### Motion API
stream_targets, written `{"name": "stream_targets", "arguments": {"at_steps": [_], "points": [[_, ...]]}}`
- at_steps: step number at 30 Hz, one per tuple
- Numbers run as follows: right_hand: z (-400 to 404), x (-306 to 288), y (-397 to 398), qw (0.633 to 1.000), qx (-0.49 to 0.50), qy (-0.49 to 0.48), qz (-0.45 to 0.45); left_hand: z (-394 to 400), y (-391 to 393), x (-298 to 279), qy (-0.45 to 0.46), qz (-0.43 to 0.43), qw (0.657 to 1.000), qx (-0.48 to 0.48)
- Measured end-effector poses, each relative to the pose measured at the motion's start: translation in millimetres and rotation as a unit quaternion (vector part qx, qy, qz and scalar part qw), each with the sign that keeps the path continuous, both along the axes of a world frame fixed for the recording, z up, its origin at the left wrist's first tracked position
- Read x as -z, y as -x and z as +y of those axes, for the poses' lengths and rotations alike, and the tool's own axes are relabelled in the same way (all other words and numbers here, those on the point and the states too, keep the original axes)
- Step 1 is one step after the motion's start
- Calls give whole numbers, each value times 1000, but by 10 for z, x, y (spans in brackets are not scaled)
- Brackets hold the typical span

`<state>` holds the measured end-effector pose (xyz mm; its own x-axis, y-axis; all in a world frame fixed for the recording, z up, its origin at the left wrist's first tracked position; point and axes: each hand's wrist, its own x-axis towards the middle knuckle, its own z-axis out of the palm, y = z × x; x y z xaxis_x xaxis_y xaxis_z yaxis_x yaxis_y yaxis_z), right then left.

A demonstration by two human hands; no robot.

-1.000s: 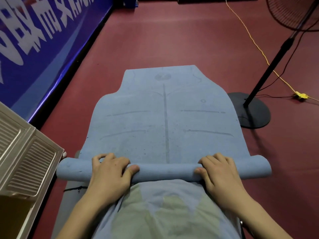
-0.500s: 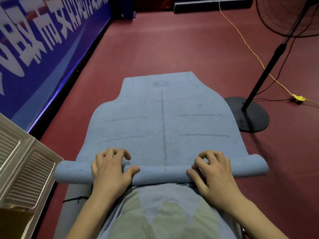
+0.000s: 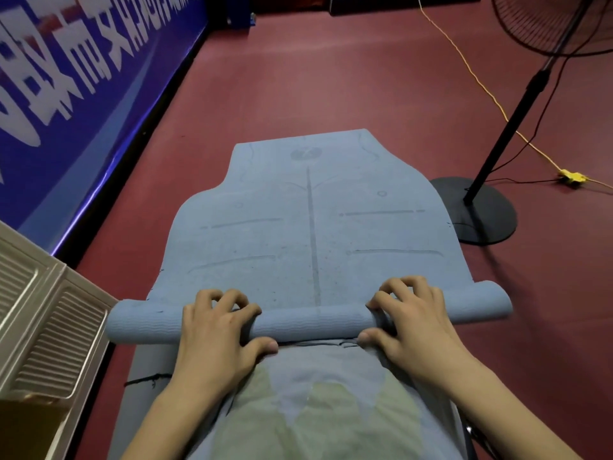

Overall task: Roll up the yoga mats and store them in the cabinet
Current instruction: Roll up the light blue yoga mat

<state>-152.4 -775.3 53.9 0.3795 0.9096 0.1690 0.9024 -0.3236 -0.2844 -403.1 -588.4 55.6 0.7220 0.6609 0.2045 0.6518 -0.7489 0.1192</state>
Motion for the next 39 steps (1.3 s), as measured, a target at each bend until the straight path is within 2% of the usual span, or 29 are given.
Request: {"name": "stream_targets", "arguments": {"at_steps": [6,10,13,18,20,25,30,32,35,39], "points": [[112,-45,-200,997,-17,39,60,120,-75,54,-27,-14,998,58],[207,-66,-252,995,-27,62,69,291,-105,86,14,-3,997,76],[340,-129,-337,990,-34,110,83,395,-201,18,22,45,995,81],[426,-175,-428,982,-60,150,95,568,-386,-215,146,157,975,63],[384,-174,-423,982,-66,144,102,572,-397,-269,180,183,965,64],[85,-170,-299,988,-104,61,97,319,-182,-341,164,173,967,91],[-204,-31,-197,990,-106,17,89,211,-54,-363,238,169,952,88],[-189,65,-171,994,-95,3,63,239,-110,-337,246,169,952,71],[-111,89,-192,992,-71,-30,100,302,-215,-342,279,159,945,53],[-55,23,-209,990,-98,-34,93,377,-274,-336,303,142,940,64]]}}
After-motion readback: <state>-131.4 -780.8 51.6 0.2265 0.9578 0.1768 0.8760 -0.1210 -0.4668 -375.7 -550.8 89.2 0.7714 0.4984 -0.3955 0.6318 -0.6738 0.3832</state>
